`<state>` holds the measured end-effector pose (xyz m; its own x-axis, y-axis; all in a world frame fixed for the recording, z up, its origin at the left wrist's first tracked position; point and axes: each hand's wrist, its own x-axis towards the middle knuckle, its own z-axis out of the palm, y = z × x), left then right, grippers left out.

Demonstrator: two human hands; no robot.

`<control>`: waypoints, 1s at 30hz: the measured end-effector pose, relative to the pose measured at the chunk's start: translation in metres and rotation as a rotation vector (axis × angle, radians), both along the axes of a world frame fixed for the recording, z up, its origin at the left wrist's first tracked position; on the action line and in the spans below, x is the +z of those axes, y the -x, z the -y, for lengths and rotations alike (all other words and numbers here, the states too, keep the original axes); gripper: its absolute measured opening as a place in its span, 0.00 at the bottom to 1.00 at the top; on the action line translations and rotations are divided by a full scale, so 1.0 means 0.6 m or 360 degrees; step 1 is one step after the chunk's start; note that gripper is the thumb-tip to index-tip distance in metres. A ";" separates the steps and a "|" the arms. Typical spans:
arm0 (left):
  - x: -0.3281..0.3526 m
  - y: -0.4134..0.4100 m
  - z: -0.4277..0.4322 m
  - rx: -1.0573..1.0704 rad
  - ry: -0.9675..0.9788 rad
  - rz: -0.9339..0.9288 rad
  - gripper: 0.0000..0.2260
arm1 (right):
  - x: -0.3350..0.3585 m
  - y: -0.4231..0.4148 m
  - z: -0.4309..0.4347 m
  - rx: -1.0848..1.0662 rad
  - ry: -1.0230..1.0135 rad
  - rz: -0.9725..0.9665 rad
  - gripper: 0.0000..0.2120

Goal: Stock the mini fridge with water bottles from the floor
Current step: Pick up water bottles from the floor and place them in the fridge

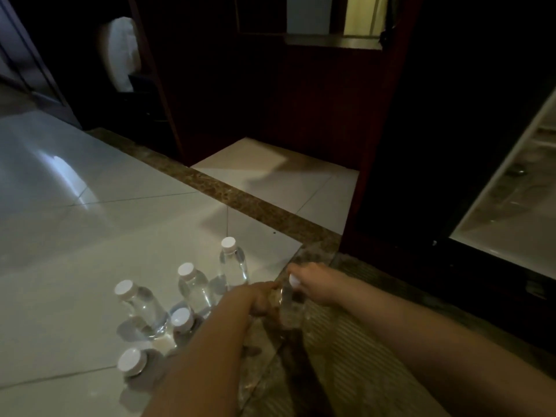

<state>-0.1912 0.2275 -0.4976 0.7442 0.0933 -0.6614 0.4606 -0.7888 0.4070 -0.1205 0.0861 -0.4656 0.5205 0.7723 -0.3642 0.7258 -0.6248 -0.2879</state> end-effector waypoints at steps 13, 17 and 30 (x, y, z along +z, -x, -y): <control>0.055 -0.086 0.145 -0.0001 0.0637 0.0516 0.27 | 0.197 -0.036 0.137 0.0020 0.0091 0.0310 0.12; 0.083 -0.122 0.200 0.0029 0.0888 0.0822 0.18 | 0.269 -0.052 0.204 -0.0051 0.0027 0.0342 0.11; 0.284 -0.258 0.384 -0.0306 0.0832 0.1262 0.20 | 0.391 -0.149 0.439 -0.0460 -0.0948 0.0478 0.15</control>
<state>-0.0364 -0.0030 -0.3270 0.9638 -0.2402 0.1158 -0.2168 -0.4532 0.8647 -0.0312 -0.1773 -0.2312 0.7453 0.6114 0.2658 0.6564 -0.6031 -0.4533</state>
